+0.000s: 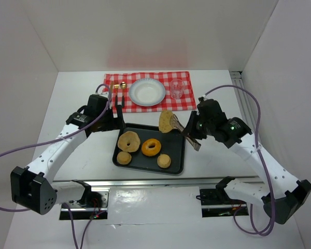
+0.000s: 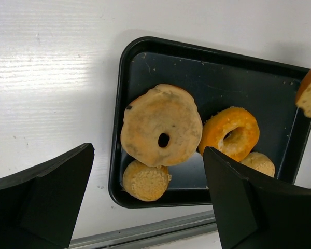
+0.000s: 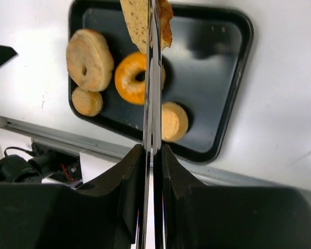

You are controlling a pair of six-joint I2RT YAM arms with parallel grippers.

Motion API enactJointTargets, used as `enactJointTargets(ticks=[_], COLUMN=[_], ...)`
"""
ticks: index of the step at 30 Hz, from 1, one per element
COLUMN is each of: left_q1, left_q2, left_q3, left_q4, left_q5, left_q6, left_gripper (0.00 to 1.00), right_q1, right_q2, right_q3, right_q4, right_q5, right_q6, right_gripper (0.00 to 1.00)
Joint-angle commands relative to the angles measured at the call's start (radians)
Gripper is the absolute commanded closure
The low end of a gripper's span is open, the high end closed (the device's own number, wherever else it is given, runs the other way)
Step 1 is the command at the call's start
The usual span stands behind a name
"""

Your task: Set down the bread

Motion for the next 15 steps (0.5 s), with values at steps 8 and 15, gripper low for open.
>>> enactJointTargets(ticks=[8,15], left_q1=[0.015,0.015], left_q2=[-0.027,-0.059], left_q3=[0.005,-0.055], left_q4=[-0.072,-0.092], left_q5=[-0.052,-0.015], left_q6=[-0.081,-0.127], left_gripper=[0.03,0.05], right_q1=[-0.028,-0.105], right_q2=[0.334,0.667], right_q3=[0.242,0.426], right_q4=[0.395,0.539], right_q5=[0.063,-0.063], right_q6=[-0.218,-0.274], right_gripper=[0.91,0.91])
